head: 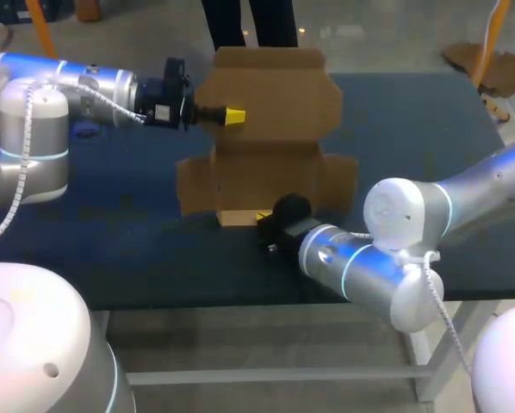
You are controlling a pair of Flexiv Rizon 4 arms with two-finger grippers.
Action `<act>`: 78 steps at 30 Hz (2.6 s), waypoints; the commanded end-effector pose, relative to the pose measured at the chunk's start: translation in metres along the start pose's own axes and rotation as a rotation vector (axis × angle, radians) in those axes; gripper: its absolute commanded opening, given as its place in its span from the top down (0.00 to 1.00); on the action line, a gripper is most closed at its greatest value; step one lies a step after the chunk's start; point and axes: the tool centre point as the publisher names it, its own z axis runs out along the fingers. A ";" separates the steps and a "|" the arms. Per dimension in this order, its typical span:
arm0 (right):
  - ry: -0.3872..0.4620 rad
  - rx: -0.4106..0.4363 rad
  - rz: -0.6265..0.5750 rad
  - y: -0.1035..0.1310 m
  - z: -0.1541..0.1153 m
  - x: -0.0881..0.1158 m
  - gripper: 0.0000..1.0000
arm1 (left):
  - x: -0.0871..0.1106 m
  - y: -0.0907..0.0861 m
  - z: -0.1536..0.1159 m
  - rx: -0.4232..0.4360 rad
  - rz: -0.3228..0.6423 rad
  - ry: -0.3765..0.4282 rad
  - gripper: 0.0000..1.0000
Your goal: Assemble the packaging by folding the flat box into shape, placing the metal phone stand inside, and closing the box properly
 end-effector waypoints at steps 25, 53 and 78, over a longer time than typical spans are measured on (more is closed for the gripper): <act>-0.005 -0.003 -0.001 -0.004 0.003 0.000 1.00 | 0.028 0.015 0.003 -0.006 -0.010 0.073 1.00; -0.005 -0.003 -0.001 -0.004 0.003 0.000 1.00 | 0.059 0.043 0.008 0.016 -0.049 0.120 1.00; -0.005 -0.003 -0.001 -0.004 0.003 0.000 1.00 | 0.056 0.057 0.010 0.017 -0.071 0.101 1.00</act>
